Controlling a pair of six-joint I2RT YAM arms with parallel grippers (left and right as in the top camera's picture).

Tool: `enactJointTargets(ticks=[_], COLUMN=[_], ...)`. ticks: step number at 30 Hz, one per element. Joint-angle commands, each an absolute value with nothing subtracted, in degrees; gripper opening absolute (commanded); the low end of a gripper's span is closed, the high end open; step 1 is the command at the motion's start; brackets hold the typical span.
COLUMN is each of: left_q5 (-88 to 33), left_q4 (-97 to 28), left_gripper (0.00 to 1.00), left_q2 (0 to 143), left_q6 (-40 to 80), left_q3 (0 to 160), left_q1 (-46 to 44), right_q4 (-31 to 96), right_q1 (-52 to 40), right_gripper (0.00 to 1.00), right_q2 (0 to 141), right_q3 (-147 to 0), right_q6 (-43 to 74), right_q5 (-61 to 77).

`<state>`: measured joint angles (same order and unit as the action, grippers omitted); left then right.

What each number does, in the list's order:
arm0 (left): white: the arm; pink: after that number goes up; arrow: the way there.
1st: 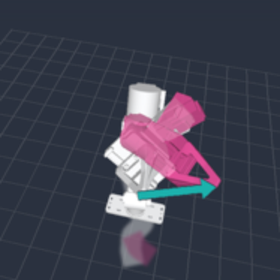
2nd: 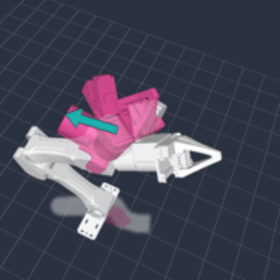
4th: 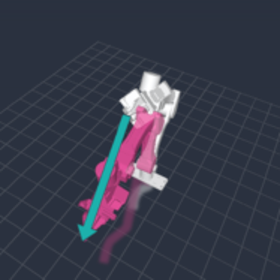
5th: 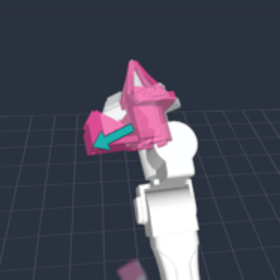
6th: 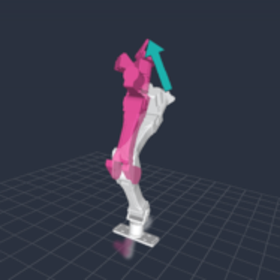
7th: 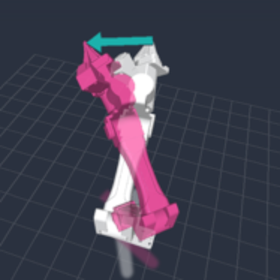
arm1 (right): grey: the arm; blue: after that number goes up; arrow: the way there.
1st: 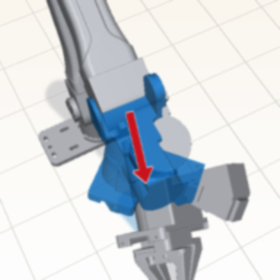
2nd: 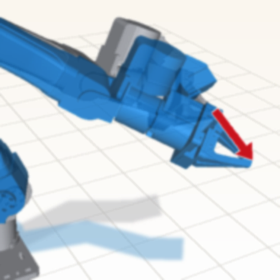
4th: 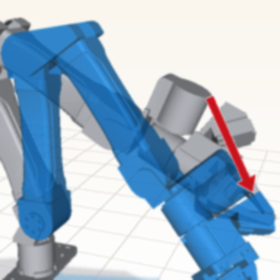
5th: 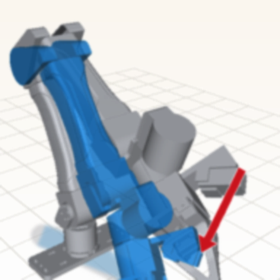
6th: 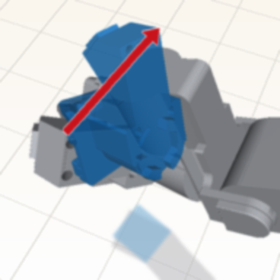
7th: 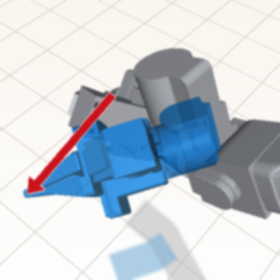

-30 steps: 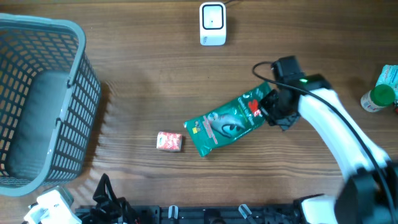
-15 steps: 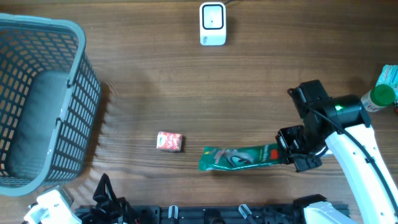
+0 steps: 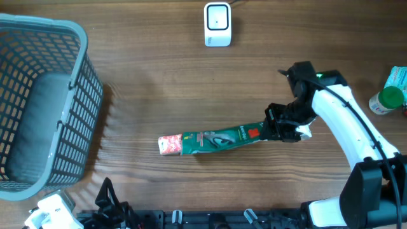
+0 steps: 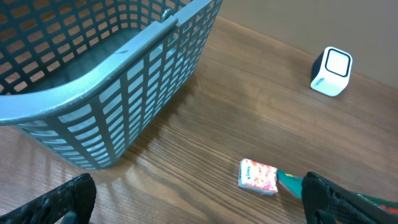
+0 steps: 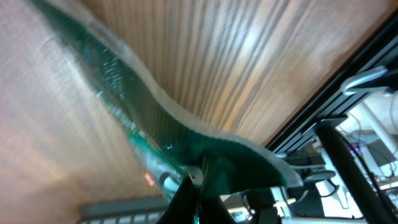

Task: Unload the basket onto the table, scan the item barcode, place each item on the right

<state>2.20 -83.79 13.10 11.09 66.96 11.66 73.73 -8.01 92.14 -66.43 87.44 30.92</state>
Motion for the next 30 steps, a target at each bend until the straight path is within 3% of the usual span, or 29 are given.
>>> enactJointTargets(ticks=[1, 2, 4, 5, 6, 7, 8, 9, 10, 15, 16, 23, 24, 25, 27, 28, 30], left_q5=[2.0, 2.0, 2.0, 2.0, 2.0, 2.0, 2.0, 2.0, 2.0, 2.0, 2.0, 2.0, 2.0, 2.0, 2.0, 2.0, 2.0], left_q4=[-83.6, -83.6, -83.6, -83.6, -83.6, -83.6, -83.6, -83.6, -83.6, -83.6, -83.6, -83.6, -83.6, -83.6, -83.6, -83.6, -83.6], left_gripper=[1.0, 1.0, 1.0, 1.0, 1.0, 1.0, 1.0, 1.0, 1.0, 1.0, 1.0, 1.0, 1.0, 1.0, 1.0, 1.0, 1.0], left_q2=[12.8, 12.8, 12.8, 12.8, 12.8, 12.8, 12.8, 12.8, 12.8, 12.8, 12.8, 12.8, 12.8, 12.8, 12.8, 12.8, 12.8], left_q6=[11.2, 11.2, 11.2, 11.2, 11.2, 11.2, 11.2, 11.2, 11.2, 11.2, 11.2, 11.2, 11.2, 11.2, 11.2, 11.2, 11.2], left_q3=[67.0, 67.0, 67.0, 67.0, 67.0, 67.0, 67.0, 67.0, 67.0, 67.0, 67.0, 67.0, 67.0, 67.0, 67.0, 67.0, 67.0], left_q1=[12.0, 12.0, 12.0, 12.0, 12.0, 12.0, 12.0, 12.0, 12.0, 12.0, 12.0, 12.0, 12.0, 12.0, 12.0, 12.0, 12.0], right_q4=[73.2, 73.1, 71.7, 72.5, 73.4, 73.6, 73.6, 73.0, 71.1, 53.8, 51.8, 42.8, 43.4, 44.2, 48.0, 49.6, 47.5], right_q1=[-7.8, -7.9, -7.9, -8.4, -9.2, -10.6, -12.8, -14.7, -16.5, -23.5, -23.6, -23.7, -23.7, -23.7, -23.8, -23.8, -23.8], right_gripper=[0.04, 0.04, 0.38, 0.12, 0.12, 0.2, 0.41, 0.77, 1.0, 1.0, 0.95, 0.93, 0.88, 0.76, 0.27, 0.07, 0.05], right_q2=[92.2, 92.2, 92.5, 92.7, 92.7, 92.7, 92.7, 92.7, 92.7, 99.1, 101.6, 116.4, 118.9, 120.4, 123.7, 124.3, 124.0], right_q3=[-74.0, -74.9, -74.8, -74.4, -74.2, -74.0, -73.8, -73.8, -73.8, -73.7, -73.7, -73.9, -73.9, -73.9, -73.8, -73.8, -74.3], right_q6=[76.9, 72.1, 58.2, 50.3, 49.8, 48.3, 48.0, 48.6, 51.5, 66.3, 68.7, 71.1, 70.9, 70.5, 69.3, 68.0, 65.5], right_q5=[28.4, 24.1, 20.4, 21.3, 20.1, 18.6, 16.9, 16.8, 18.0, 13.3, 14.8, 18.2, 18.3, 18.6, 18.9, 18.2, 18.1])
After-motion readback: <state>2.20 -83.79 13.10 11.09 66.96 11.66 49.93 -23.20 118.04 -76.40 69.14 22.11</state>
